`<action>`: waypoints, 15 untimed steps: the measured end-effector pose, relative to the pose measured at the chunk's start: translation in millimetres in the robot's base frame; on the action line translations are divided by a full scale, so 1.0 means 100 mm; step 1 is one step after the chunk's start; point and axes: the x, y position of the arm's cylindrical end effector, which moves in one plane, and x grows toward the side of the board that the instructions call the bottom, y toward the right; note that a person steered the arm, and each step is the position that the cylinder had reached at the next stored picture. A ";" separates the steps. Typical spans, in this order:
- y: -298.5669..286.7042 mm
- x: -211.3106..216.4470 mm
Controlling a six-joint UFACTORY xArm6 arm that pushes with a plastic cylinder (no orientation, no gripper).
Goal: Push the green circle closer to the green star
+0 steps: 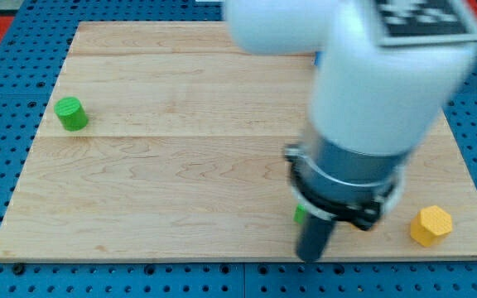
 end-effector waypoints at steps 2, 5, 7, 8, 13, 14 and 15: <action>0.21 -0.32; -1.35 -0.80; -2.98 -1.24; -3.30 -1.67; -0.90 -1.54; -1.58 -1.53; -1.63 -1.48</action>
